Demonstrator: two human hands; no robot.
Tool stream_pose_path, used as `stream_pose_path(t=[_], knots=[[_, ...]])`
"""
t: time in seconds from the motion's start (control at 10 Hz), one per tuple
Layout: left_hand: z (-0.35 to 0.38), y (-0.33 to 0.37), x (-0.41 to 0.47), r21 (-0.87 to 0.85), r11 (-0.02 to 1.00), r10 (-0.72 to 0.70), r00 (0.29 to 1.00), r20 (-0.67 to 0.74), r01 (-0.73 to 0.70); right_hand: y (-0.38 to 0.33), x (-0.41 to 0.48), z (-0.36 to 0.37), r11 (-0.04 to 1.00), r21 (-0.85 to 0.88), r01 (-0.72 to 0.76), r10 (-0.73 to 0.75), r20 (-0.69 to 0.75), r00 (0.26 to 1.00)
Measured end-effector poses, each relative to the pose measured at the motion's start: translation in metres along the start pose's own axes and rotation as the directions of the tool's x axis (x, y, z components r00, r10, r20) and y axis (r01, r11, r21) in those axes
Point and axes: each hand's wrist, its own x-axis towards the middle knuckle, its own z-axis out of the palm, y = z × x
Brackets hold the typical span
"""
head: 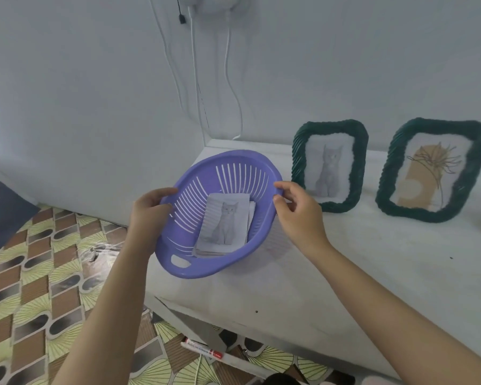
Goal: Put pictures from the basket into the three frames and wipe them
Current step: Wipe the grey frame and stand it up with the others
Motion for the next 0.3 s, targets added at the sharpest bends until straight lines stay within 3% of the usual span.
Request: stream_pose_path(t=[0.1, 0.2, 0.3], knots=[[0.0, 0.001, 0.002, 0.246, 0.966, 0.085, 0.996, -0.008, -0.08, -0.002, -0.004, -0.013, 1.0, -0.03, 0.01, -0.01, 0.006, 1.0], [0.009, 0.03, -0.01, 0.333, 0.908, 0.287, 0.957, -0.051, -0.255, -0.023, -0.012, -0.046, 0.999, 0.03, 0.043, -0.041, -0.072, 0.997], [0.01, 0.082, -0.044, 0.188, 0.825, 0.55, 0.833, -0.056, -0.532, -0.06, -0.027, -0.095, 0.978, 0.028, 0.205, -0.196, -0.188, 0.962]])
